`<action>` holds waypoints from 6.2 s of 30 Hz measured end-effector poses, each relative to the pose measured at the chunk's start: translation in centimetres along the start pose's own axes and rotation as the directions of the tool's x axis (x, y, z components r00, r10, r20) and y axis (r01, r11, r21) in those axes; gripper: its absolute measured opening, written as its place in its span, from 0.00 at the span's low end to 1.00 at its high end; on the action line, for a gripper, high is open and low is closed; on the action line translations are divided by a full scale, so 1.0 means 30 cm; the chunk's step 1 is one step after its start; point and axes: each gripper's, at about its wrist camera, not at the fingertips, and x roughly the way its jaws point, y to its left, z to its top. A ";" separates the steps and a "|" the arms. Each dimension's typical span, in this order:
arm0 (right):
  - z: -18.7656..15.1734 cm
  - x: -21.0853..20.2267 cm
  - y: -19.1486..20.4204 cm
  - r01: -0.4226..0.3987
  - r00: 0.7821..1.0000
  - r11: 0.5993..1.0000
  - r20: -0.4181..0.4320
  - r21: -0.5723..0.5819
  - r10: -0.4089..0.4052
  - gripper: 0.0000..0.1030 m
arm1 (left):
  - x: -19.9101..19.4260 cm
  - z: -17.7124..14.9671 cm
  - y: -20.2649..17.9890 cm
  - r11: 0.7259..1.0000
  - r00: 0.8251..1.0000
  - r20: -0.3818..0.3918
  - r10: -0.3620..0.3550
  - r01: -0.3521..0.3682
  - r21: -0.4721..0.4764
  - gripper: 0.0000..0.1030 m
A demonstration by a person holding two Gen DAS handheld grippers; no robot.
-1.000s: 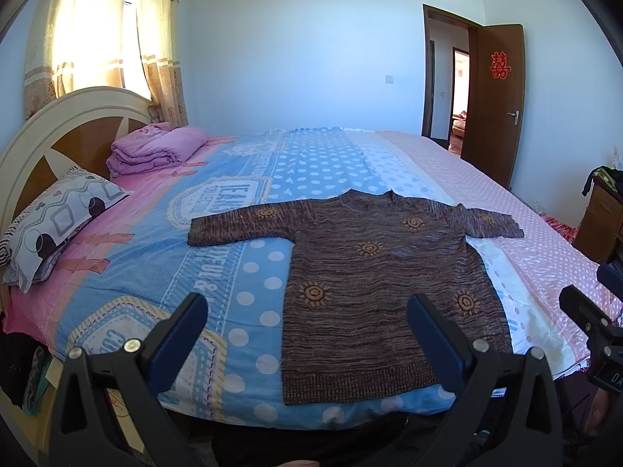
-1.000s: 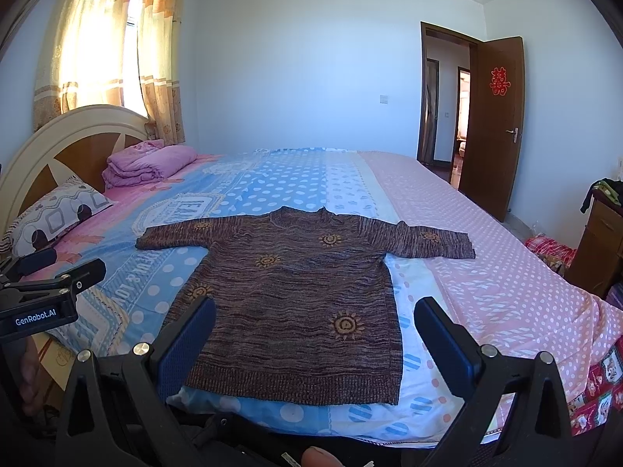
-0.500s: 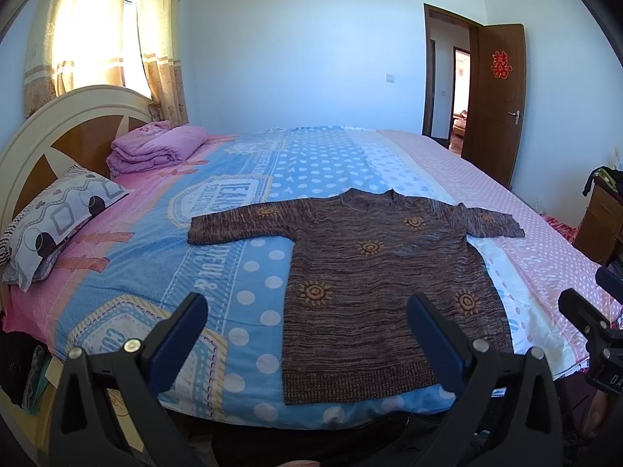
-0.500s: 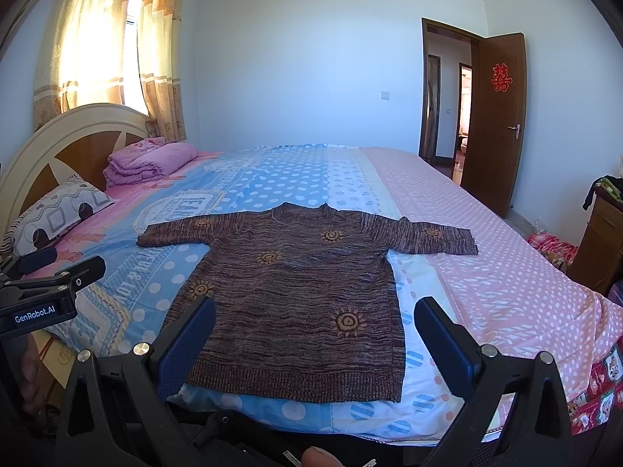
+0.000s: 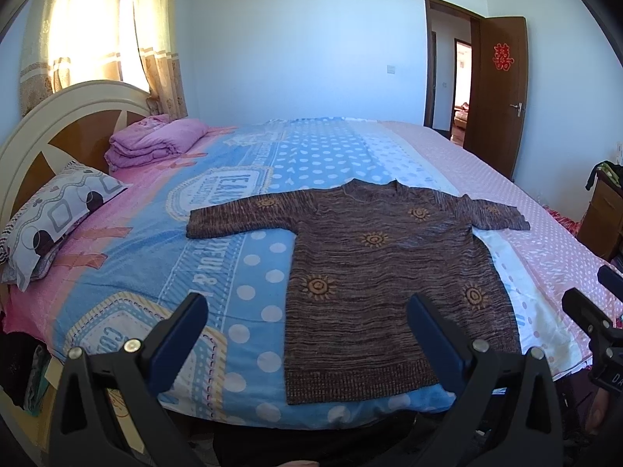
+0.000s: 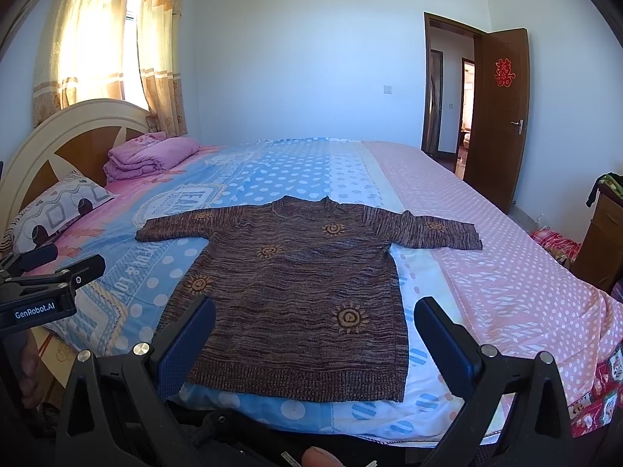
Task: Fold small clothes
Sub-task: 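Move the right tool toward the sweater sleeve cuff nearest it, then close the right tool on the sleeve cuff, then fold the held sleeve across the sweater body with the right tool, then open the right tool to release the sleeve and withdraw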
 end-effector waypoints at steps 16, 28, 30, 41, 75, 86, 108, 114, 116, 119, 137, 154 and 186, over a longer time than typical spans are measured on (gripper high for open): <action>-0.014 0.193 -0.103 -0.014 0.998 1.000 -0.056 0.021 0.015 0.99 | 0.216 0.056 0.001 0.999 0.998 -0.065 0.012 -0.008 0.050 1.00; 0.005 0.450 -0.289 0.043 0.988 0.996 -0.150 0.077 -0.031 0.99 | 0.477 0.103 -0.054 0.995 0.989 -0.145 0.029 -0.014 0.103 1.00; 0.014 0.489 -0.316 0.057 0.986 0.996 -0.162 0.072 -0.044 0.99 | 0.531 0.109 -0.064 0.992 0.985 -0.168 0.045 -0.025 0.122 1.00; 0.098 0.729 -0.549 0.149 0.959 0.982 -0.259 0.114 -0.115 0.99 | 0.750 0.195 -0.063 0.986 0.980 -0.155 0.125 -0.106 0.129 1.00; 0.209 1.259 -1.179 0.336 0.872 0.885 -0.462 0.324 -0.162 0.10 | 1.219 0.274 -0.099 0.950 0.933 -0.216 0.286 -0.248 0.189 1.00; 0.535 1.116 -0.952 0.235 0.948 0.951 -0.262 0.201 -0.179 0.08 | 1.241 0.259 -0.065 0.970 0.938 -0.256 0.233 -0.207 0.127 1.00; 0.601 1.289 0.098 -0.283 0.930 0.958 -0.235 0.039 0.284 0.20 | 1.225 0.251 -0.003 0.982 0.944 -0.269 0.190 -0.178 0.068 1.00; 0.351 1.333 0.177 -0.398 0.842 0.915 -0.368 0.074 0.396 0.39 | 1.165 0.288 0.032 0.981 0.949 -0.249 0.192 -0.177 0.080 1.00; 0.307 1.287 0.122 -0.388 0.846 0.920 -0.374 0.059 0.381 0.39 | 1.141 0.324 0.032 0.986 0.957 -0.240 0.164 -0.153 0.064 1.00; 0.278 1.222 0.002 -0.362 0.863 0.930 -0.355 0.062 0.360 0.42 | 1.117 0.375 -0.003 0.994 0.966 -0.235 0.110 -0.101 0.051 1.00; 0.131 1.126 -0.436 -0.125 0.954 0.987 -0.262 0.101 0.148 0.53 | 1.318 0.362 -0.434 0.995 0.935 -0.355 -0.012 0.047 0.089 0.71; 0.123 1.020 -0.480 -0.092 0.958 0.973 -0.248 0.214 0.145 0.51 | 1.342 0.321 -0.343 1.000 0.958 -0.286 -0.005 0.011 0.018 1.00; 0.337 1.129 -0.074 -0.235 0.943 0.972 -0.236 0.025 0.234 0.53 | 1.213 0.301 -0.171 0.997 0.972 -0.226 0.061 -0.068 -0.025 1.00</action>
